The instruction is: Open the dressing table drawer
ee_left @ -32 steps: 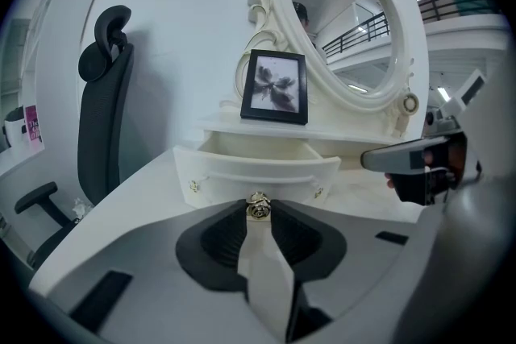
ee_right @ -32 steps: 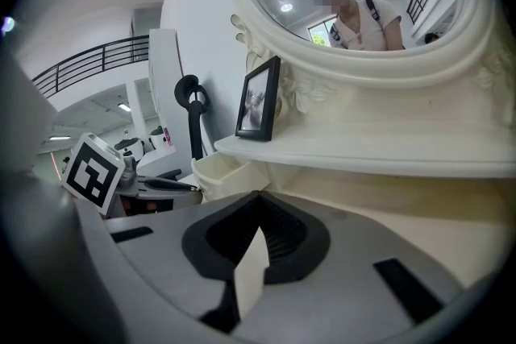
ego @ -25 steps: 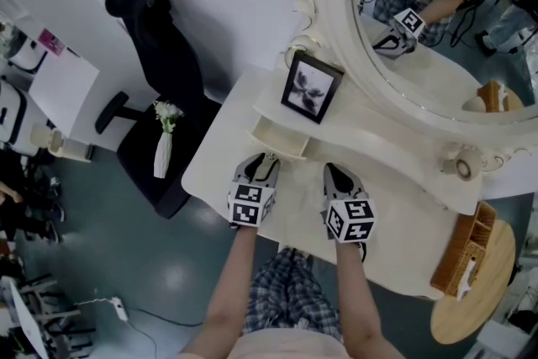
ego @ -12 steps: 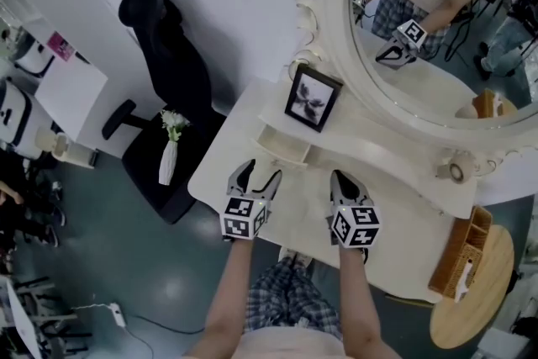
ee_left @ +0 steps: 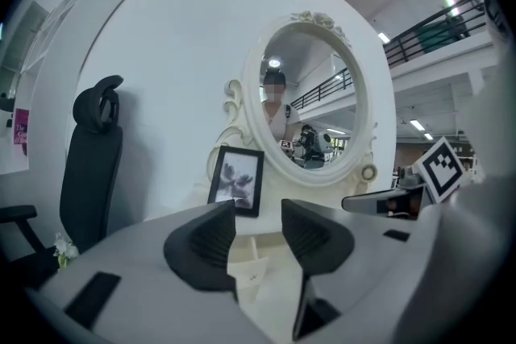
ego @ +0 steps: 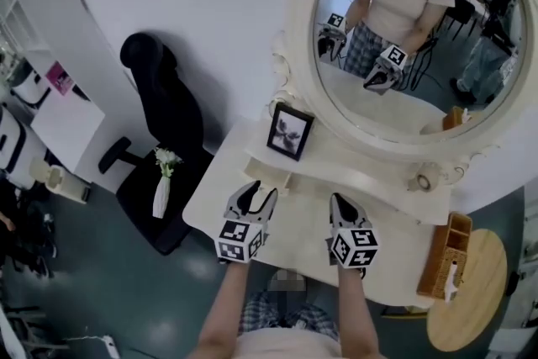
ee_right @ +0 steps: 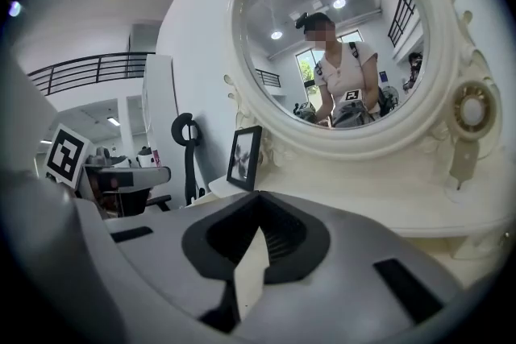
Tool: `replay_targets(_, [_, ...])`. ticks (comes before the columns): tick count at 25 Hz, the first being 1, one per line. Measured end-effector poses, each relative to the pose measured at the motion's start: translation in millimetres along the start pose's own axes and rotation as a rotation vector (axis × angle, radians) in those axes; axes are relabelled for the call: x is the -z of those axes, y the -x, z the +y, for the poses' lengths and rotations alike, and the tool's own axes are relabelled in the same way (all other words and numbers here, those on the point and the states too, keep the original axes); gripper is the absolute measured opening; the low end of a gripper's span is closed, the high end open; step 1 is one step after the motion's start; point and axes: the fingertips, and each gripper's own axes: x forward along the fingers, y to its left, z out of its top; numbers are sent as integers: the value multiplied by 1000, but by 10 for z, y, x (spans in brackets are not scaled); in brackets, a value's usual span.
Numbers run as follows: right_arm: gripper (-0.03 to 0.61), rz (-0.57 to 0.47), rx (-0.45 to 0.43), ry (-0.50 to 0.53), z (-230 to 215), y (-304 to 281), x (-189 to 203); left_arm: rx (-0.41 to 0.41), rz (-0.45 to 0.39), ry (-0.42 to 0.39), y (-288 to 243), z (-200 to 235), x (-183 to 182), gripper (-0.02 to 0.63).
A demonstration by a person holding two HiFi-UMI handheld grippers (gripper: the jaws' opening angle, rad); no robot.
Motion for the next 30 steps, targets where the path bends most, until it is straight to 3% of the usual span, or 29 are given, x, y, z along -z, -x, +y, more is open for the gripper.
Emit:
replay_targets(5, [16, -75, 68, 13, -206, 391, -307, 48, -48, -36, 43, -298, -312, 121])
replay_targets(13, [15, -171, 147, 28, -539, 1049, -580, 108, -105, -65, 70, -618, -588, 48])
replay_targets(24, [15, -242, 281, 1, -981, 1702, -605, 199, -90, -91, -125, -963, -631, 28])
replay_targets(30, [15, -258, 328, 56, -1037, 1830, -648, 208, -84, -98, -209, -1020, -625, 28])
